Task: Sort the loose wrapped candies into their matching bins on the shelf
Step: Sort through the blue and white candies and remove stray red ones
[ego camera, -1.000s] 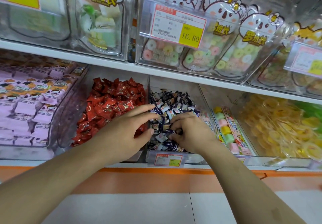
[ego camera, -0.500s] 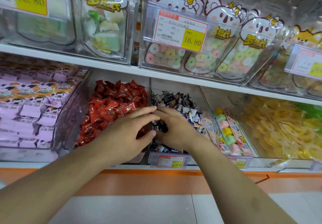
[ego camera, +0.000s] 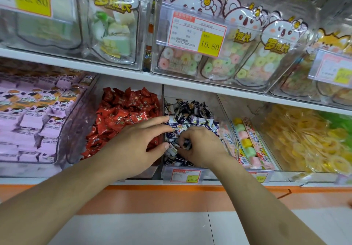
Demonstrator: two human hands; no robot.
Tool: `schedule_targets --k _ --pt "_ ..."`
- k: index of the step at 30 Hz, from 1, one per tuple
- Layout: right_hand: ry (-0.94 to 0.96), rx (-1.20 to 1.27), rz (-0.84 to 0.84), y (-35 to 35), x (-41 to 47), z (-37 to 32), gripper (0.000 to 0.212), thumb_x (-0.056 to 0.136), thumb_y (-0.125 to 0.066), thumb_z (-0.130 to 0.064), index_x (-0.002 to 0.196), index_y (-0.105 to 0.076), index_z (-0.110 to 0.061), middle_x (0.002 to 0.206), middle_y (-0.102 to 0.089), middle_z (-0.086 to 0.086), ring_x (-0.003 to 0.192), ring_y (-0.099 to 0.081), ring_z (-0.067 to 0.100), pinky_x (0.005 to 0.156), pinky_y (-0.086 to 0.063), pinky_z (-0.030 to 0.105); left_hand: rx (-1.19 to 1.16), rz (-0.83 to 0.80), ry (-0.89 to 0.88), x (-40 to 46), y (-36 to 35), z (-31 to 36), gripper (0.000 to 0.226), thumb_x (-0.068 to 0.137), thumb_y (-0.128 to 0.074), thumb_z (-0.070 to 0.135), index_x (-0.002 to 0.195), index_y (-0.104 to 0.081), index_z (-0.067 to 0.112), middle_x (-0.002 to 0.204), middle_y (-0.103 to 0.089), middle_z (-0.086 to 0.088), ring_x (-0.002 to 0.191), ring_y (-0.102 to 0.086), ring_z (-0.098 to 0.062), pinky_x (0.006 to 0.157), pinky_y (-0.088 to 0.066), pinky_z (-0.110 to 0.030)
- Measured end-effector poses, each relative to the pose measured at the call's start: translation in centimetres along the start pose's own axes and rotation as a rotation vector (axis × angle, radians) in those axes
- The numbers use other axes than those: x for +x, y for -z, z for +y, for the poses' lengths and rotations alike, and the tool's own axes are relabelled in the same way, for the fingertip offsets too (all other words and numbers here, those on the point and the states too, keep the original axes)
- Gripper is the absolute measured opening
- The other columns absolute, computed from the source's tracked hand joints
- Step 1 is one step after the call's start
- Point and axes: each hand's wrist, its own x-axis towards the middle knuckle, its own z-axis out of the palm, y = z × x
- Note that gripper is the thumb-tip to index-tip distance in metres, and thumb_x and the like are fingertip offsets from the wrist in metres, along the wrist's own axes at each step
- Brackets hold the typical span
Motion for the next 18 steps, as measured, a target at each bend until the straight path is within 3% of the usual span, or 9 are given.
schedule_targets --k 6,11,15,18 --pt "-0.025 0.015 0.062 0.6 -0.6 1.7 0.015 0.083 -0.08 -0.03 0.094 -0.069 -0.03 0.099 -0.062 -0.007 0.097 -0.057 0.016 0.074 -0.055 0.036 0.003 -0.04 0.01 -0.2 0.3 -0.2 0.046 0.101 -0.047 0.058 0.146 -0.041 0.054 0.157 -0.012 0.046 0.147 -0.025 0.009 0.123 -0.026 -0.034" --pt "-0.084 -0.04 0.111 1.1 -0.5 2.6 0.01 0.086 -0.073 -0.021 0.09 -0.069 -0.029 0.099 -0.059 -0.008 0.096 -0.059 0.02 0.069 -0.056 0.038 -0.001 -0.04 0.006 -0.1 0.3 -0.2 0.045 0.101 -0.047 0.058 0.145 -0.041 0.054 0.158 -0.012 0.045 0.147 -0.025 0.009 0.123 -0.026 -0.035" --pt "-0.077 0.043 0.06 0.7 -0.5 2.5 0.021 0.086 -0.075 -0.026 0.106 -0.073 -0.032 0.125 -0.056 -0.008 0.112 -0.059 0.022 0.088 -0.057 0.041 -0.014 -0.035 -0.004 -0.1 0.2 -0.3 0.044 0.101 -0.049 0.056 0.144 -0.043 0.054 0.157 -0.013 0.045 0.147 -0.026 0.009 0.122 -0.028 -0.033" --pt "0.009 0.059 0.118 0.6 0.0 1.7 0.034 0.087 -0.071 -0.032 0.121 -0.07 -0.03 0.145 -0.05 -0.006 0.133 -0.049 0.025 0.107 -0.048 0.045 -0.018 -0.03 -0.008 0.1 0.1 -0.2 0.043 0.101 -0.051 0.055 0.143 -0.045 0.053 0.157 -0.015 0.045 0.146 -0.027 0.008 0.122 -0.029 -0.033"
